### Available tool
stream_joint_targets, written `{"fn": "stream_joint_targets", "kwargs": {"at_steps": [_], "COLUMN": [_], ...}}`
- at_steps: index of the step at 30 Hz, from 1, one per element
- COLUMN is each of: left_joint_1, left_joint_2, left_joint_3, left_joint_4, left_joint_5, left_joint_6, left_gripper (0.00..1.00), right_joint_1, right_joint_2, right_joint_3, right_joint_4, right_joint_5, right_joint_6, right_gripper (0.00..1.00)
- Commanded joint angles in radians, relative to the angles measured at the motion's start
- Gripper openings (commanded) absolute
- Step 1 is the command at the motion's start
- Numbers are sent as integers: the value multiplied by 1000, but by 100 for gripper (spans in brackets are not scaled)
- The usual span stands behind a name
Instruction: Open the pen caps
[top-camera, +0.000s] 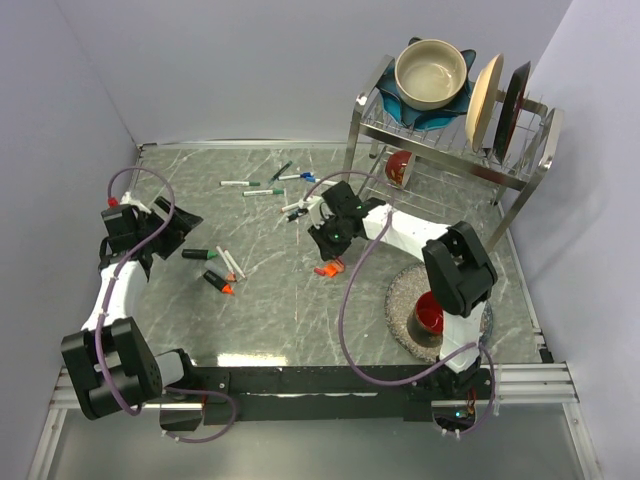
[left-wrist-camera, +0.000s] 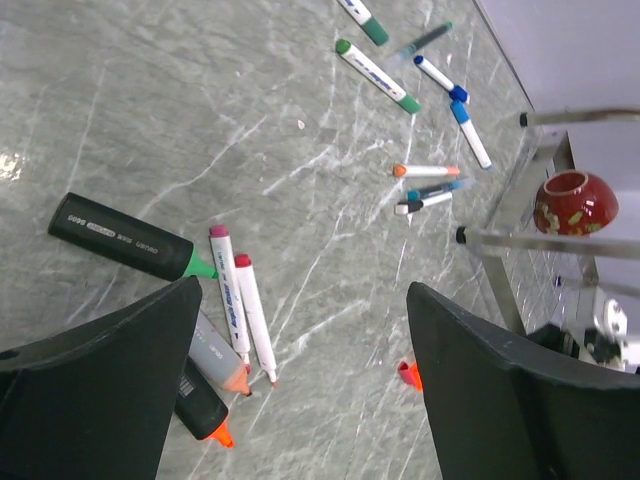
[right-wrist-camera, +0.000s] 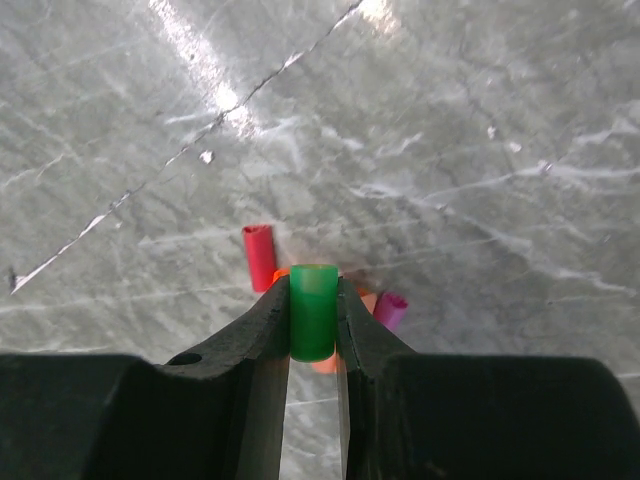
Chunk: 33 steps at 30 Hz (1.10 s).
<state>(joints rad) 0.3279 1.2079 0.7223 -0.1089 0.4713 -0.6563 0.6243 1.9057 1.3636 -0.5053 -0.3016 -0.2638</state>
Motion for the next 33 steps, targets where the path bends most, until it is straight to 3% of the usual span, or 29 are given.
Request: {"fn": "stream_joint_targets", "kwargs": {"at_steps": [1, 17, 23, 28, 33], "left_joint_1": [-4, -33, -35, -33, -33], "left_joint_2": [-27, -42, -91, -133, -185], "left_joint_3": [3, -6, -14, -18, -23], "left_joint_4": [41, 67, 89, 81, 52], "left_joint_5": [62, 98, 99, 79, 15], "left_joint_6": [50, 52, 58, 63, 67], "left_gripper": [89, 89, 90, 96, 99], "right_joint_1": [28, 38, 38, 37, 32], "right_joint_2": [16, 104, 95, 30, -103], "right_joint_3": [61, 109, 114, 111, 68], "right_joint_4": [-15, -42, -42, -56, -110], "right_joint_5": [30, 45, 53, 48, -60], "right_joint_6": [-35, -43, -48, -71, -181], "right_gripper": [19, 35, 47, 48, 49]}}
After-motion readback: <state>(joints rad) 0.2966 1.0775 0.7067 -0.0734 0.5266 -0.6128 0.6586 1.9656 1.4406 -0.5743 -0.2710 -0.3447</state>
